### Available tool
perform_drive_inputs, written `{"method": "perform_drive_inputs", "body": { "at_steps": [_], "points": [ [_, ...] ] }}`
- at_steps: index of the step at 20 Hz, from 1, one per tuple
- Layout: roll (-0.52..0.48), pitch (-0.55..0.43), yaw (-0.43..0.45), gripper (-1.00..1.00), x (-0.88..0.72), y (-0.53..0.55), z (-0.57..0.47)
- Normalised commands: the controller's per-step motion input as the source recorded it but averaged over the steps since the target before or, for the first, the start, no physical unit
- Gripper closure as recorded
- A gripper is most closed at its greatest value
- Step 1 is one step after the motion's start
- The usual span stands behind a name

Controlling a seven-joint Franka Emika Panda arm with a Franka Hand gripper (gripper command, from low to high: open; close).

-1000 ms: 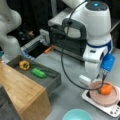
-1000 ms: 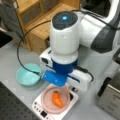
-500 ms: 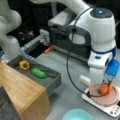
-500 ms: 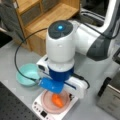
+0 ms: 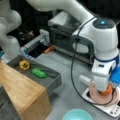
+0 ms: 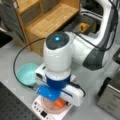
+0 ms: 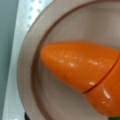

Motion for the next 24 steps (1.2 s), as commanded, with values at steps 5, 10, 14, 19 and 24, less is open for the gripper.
{"method": "perform_drive_inputs", "body": {
  "at_steps": [5, 10, 14, 19, 24],
  "points": [
    [-0.195, 0.090, 0.300, -1.00, 0.23, -0.17, 0.01],
    [-0.163, 0.070, 0.203, -1.00, 0.16, -0.14, 0.01],
    [-0.152, 0.055, 0.114, -1.00, 0.08, -0.05, 0.00],
    [-0.167, 0.050, 0.081, -1.00, 0.06, 0.00, -0.01],
    [-0.151, 0.038, 0.050, -1.00, 0.06, 0.06, -0.08]
  ]
}}
